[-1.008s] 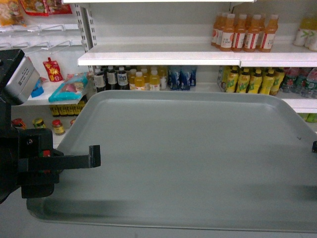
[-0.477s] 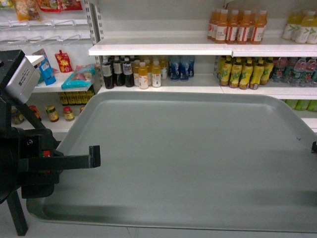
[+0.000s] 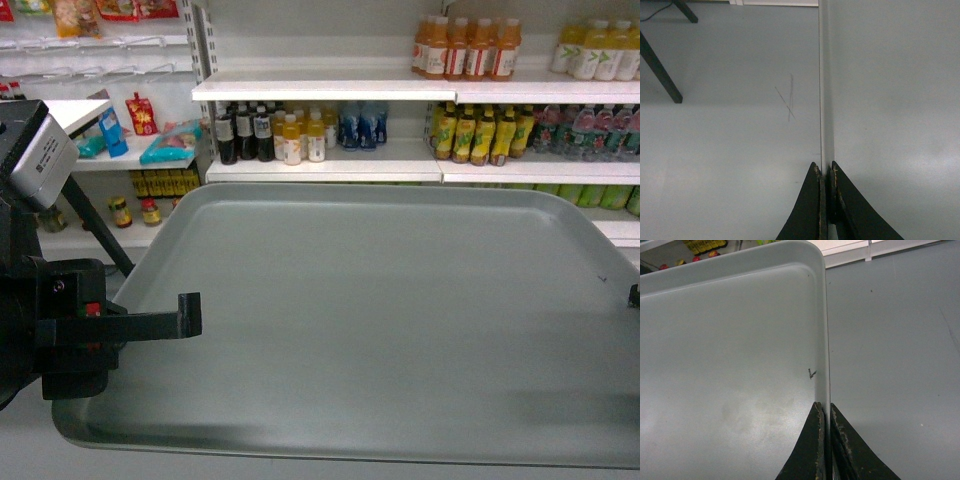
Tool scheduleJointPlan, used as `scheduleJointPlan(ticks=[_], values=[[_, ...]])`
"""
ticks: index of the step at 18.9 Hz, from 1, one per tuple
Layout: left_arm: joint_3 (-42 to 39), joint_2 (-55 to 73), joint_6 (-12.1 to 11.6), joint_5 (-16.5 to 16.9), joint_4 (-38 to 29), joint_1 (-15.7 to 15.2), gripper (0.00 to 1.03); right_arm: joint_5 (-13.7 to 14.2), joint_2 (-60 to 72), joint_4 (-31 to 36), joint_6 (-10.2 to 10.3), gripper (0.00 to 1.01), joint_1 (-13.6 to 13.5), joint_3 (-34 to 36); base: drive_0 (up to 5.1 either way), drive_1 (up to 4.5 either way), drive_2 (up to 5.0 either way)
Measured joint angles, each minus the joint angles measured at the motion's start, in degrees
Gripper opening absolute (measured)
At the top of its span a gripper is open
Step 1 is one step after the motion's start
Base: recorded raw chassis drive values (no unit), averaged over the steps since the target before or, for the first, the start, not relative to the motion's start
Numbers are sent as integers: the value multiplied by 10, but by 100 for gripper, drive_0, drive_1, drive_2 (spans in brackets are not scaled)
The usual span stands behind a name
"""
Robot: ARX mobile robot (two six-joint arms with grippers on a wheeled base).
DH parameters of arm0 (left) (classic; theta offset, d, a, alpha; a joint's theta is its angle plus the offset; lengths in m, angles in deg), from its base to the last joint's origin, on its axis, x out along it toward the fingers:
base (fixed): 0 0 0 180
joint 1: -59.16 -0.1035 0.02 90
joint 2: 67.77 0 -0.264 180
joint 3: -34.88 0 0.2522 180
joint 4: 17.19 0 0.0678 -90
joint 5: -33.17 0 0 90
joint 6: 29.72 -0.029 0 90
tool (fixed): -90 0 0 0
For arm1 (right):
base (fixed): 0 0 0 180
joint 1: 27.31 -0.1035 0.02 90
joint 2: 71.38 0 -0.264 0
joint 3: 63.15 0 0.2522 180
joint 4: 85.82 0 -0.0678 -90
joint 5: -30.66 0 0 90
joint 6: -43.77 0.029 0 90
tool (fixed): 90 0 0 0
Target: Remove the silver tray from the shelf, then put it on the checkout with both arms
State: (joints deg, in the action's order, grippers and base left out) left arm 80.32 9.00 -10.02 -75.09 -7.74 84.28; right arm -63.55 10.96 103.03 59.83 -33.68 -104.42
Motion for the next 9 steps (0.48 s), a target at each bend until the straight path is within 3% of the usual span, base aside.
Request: scheduleJointPlan(ticks=[5,9], values=[[0,0,0,1,2,0,3,0,0,-6,0,3,0,0,15,-412,443],[-1,-3,0,0,2,1,3,0,-3,-5,0,3,0,1,0,0,0]])
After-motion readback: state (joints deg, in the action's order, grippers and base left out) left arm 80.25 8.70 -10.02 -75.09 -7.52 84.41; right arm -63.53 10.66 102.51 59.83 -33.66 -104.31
